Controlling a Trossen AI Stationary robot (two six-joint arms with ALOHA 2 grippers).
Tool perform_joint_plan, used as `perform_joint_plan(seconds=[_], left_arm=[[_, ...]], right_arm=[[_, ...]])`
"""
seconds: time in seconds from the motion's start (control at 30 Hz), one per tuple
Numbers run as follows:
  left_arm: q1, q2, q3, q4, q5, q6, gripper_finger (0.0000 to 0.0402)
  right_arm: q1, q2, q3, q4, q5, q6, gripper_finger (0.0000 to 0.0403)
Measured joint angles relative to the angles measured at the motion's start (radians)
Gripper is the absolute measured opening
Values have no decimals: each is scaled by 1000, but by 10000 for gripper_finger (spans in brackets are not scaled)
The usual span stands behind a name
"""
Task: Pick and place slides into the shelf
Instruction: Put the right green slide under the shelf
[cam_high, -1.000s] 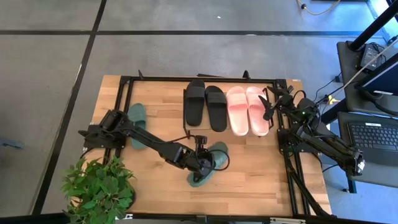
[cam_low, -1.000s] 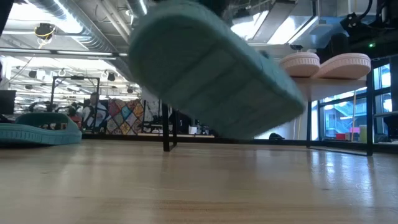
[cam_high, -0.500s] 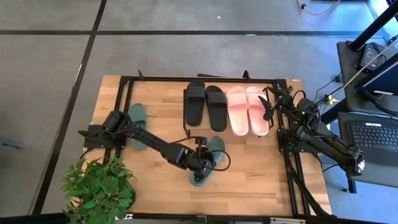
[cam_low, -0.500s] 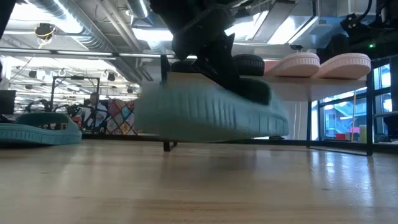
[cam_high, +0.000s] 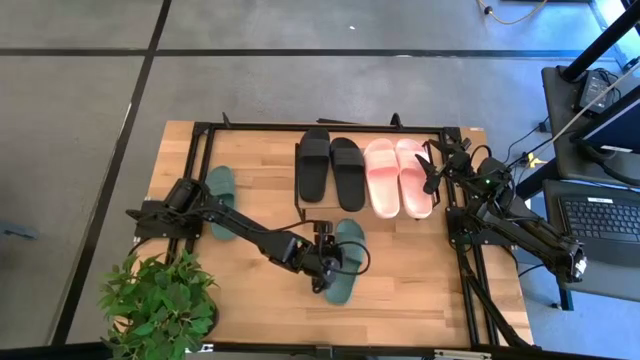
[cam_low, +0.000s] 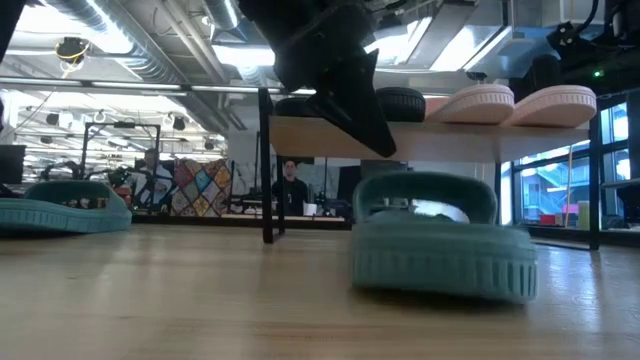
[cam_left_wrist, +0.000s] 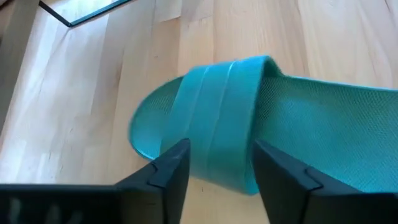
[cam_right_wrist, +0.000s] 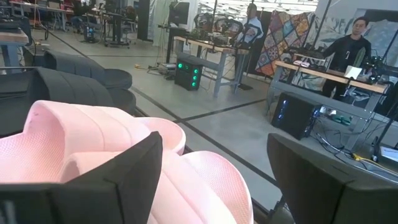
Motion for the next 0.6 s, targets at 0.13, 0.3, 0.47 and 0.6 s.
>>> perform_joint_plan(seconds=[0.13, 0.3, 0.47, 0.6], left_arm=[[-5, -41, 0, -58, -5, 1, 187], [-24, -149, 0, -117, -9, -14, 192], [-29, -287, 0, -129, -15, 21, 192], [-5, -413, 0, -152, -17, 29, 192]], right_arm=[[0, 0, 0, 0, 0, 0, 287], [0, 0, 6, -1, 0, -1, 287], [0, 0, 51, -8, 0, -3, 287], [0, 0, 101, -47, -1, -4, 287]])
